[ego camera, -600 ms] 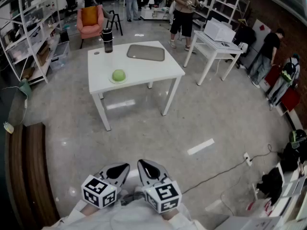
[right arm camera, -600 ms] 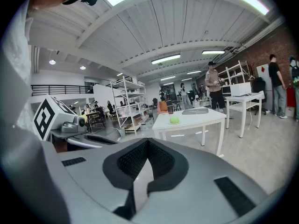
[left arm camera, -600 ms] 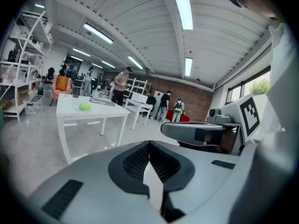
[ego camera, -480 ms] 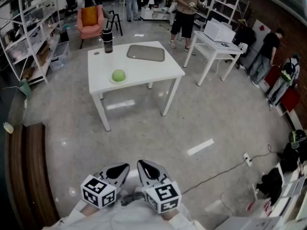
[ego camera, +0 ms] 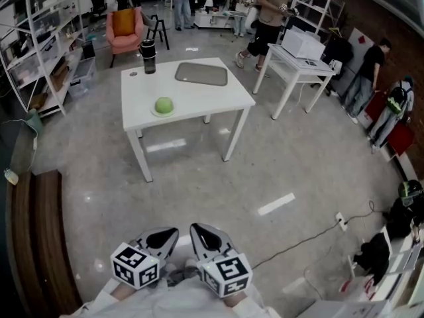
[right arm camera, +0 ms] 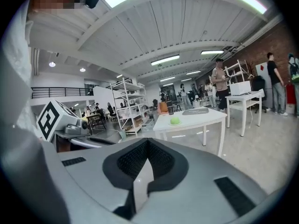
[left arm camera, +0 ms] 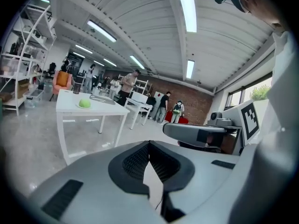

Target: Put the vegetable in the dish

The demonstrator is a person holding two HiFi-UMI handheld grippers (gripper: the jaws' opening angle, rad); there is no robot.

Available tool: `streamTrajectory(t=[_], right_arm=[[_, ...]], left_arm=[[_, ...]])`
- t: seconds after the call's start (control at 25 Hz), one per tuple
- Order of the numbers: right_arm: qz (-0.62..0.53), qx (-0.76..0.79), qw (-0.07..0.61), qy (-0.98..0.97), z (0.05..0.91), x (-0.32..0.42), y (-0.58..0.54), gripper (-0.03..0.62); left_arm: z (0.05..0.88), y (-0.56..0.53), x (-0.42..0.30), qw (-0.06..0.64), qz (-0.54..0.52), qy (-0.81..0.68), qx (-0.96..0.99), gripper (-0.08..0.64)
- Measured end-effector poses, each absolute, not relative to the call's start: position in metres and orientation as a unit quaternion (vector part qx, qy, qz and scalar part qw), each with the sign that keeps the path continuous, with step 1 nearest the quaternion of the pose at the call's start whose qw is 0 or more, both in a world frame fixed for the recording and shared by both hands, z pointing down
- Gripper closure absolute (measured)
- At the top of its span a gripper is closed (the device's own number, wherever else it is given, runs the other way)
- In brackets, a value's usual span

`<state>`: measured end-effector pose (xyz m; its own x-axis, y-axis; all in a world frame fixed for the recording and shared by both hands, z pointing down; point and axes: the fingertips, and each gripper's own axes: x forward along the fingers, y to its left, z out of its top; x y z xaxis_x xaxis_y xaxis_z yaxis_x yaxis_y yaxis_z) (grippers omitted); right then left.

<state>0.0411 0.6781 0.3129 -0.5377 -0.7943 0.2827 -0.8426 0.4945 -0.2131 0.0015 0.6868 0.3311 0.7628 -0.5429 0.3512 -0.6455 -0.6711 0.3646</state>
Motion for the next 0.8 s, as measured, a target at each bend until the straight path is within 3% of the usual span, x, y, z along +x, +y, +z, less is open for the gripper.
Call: streamTrajectory(t=[0.8], right_arm=[[0.166,0.464,0.062,-0.868,0.314,0.078,0.646,0.578]], left_arm=[[0.339,0.647,0.029,0.266,0.098,-0.347,0.894,0.552]])
